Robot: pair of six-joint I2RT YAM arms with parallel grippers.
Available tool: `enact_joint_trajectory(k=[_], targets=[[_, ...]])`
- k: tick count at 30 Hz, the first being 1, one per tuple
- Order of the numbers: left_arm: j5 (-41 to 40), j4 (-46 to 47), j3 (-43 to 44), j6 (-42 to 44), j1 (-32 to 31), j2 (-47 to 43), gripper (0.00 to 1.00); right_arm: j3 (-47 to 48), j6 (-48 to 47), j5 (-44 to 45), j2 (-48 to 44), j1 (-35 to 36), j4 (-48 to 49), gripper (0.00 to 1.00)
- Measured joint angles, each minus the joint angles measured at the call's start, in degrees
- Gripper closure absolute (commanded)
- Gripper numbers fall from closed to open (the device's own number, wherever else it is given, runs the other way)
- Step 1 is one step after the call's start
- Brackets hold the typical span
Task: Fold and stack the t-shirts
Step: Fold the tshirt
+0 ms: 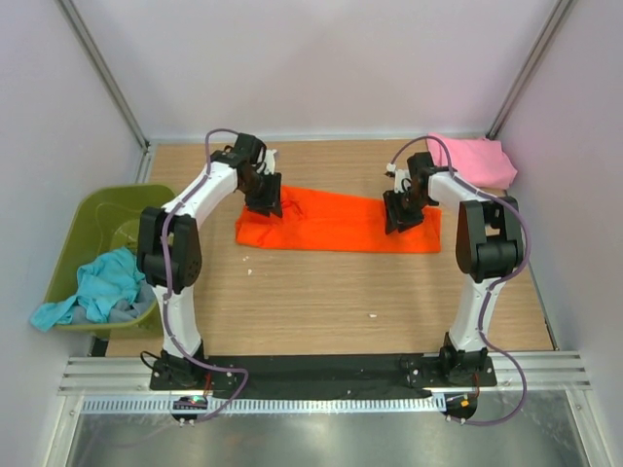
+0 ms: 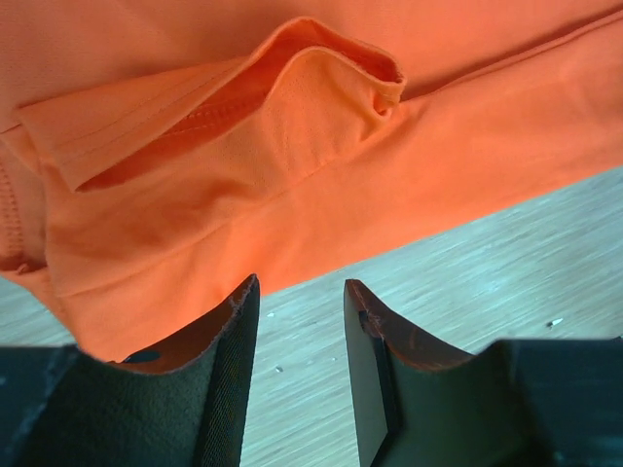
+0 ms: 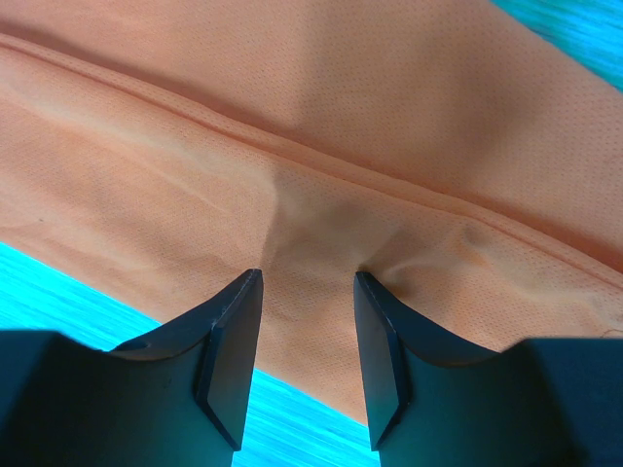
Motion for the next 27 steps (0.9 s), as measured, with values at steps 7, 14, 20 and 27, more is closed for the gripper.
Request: enact_joint_trajectory(k=[7,14,20,27], targets=[[0.48,-0.61,6.64,-0.09,0.42,7.91,0.59,0.00,-0.20,0.04,0.00,0.00,-0.02,0.51],[-1.11,-0.55,12.92,0.20,2.80,14.97,0.59,-0.46,-0.57,0.46,-0.39,0.00,0.00,0.51],[-4.20,0.33,19.85,1.51,4.17,20.20,0.59,-0.48,-0.59,0.63,-0.42,0.00,0.00,0.51],[-6.80,3.89,31.12,2.73,4.09,25.38,0.59,-0.48,-0.63,0.72,-0.42,0.04,0.00,0.51]])
